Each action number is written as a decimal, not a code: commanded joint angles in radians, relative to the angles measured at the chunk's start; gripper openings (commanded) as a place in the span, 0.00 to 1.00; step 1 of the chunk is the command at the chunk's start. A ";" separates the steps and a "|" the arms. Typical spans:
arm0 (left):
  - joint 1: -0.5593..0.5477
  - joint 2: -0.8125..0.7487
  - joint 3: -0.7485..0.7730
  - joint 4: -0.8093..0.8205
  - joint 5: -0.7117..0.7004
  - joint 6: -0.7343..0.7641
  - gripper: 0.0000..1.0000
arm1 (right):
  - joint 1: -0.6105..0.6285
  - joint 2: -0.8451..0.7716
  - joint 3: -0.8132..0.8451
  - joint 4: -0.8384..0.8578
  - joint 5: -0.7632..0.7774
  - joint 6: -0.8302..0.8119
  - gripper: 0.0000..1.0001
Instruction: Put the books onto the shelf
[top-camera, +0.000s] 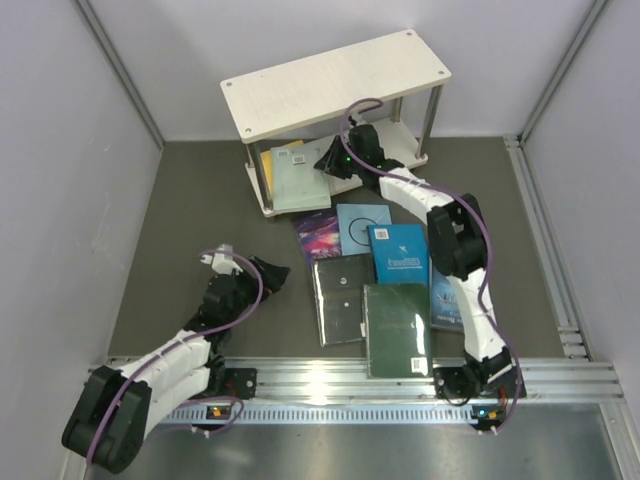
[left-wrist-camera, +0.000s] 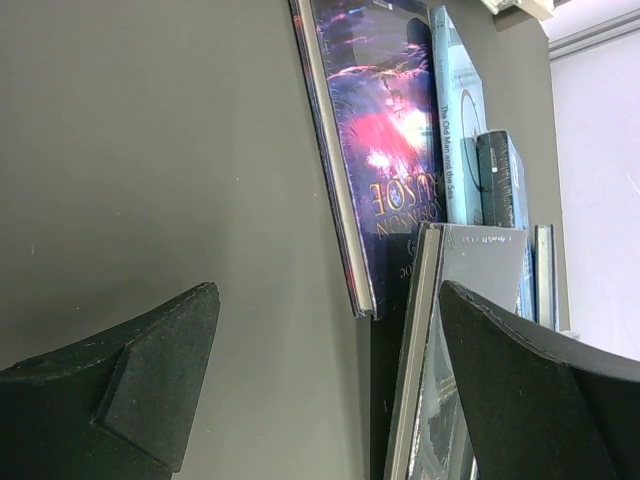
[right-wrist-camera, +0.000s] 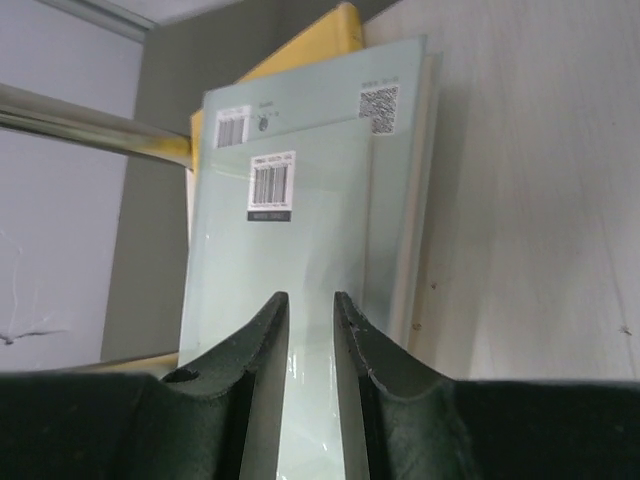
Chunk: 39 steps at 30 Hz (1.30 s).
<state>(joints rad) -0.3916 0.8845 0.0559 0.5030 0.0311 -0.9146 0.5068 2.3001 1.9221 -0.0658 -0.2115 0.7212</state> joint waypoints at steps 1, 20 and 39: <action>-0.006 0.001 0.024 0.060 -0.014 0.016 0.96 | 0.024 -0.056 -0.093 0.138 -0.008 0.004 0.25; -0.007 -0.002 0.021 0.063 -0.019 0.013 0.96 | -0.040 -0.162 -0.310 0.291 0.130 0.073 0.24; -0.010 0.036 0.036 0.077 -0.014 0.017 0.96 | 0.025 0.022 -0.106 0.307 0.078 0.136 0.23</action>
<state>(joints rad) -0.3954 0.9138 0.0582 0.5217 0.0273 -0.9138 0.4950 2.2997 1.7519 0.1734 -0.0937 0.8433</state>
